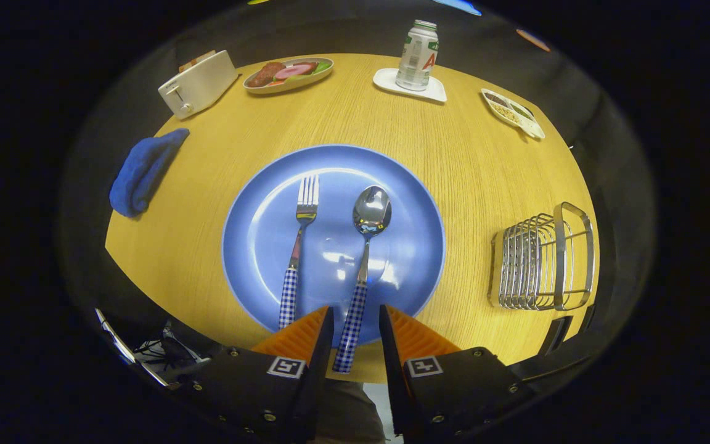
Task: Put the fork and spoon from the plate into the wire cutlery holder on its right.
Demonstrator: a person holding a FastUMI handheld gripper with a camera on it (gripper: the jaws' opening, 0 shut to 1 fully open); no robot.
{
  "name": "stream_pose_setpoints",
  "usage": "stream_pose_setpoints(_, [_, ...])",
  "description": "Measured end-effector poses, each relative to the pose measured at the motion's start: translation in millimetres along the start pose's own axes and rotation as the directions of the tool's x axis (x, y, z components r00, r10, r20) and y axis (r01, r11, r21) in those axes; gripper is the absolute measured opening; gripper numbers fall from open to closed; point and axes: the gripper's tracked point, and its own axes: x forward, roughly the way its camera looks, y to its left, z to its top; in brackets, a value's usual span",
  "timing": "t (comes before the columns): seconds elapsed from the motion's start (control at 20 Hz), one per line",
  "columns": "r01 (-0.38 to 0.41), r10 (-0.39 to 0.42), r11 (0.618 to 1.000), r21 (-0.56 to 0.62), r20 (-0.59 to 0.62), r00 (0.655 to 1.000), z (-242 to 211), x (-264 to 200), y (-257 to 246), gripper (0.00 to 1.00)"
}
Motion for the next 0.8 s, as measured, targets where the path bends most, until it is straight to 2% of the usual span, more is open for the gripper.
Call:
stream_pose_setpoints(0.2, [-0.009, 0.008, 1.0, -0.005, -0.038, 0.999, 0, 11, 4, 0.45])
stream_pose_setpoints(0.25, [-0.012, 0.011, 1.0, -0.01, -0.063, 0.998, -1, 4, 5, 0.12])
stream_pose_setpoints(0.45, [-0.027, 0.021, 0.998, -0.054, -0.109, 0.994, 2, 6, 3, 0.11])
stream_pose_setpoints(0.5, [-0.03, 0.022, 0.997, -0.068, -0.118, 0.993, -1, 2, 2, 0.01])
stream_pose_setpoints(0.8, [-0.069, 0.06, 0.996, -0.062, -0.126, 0.99, 0, -14, -4, 0.01])
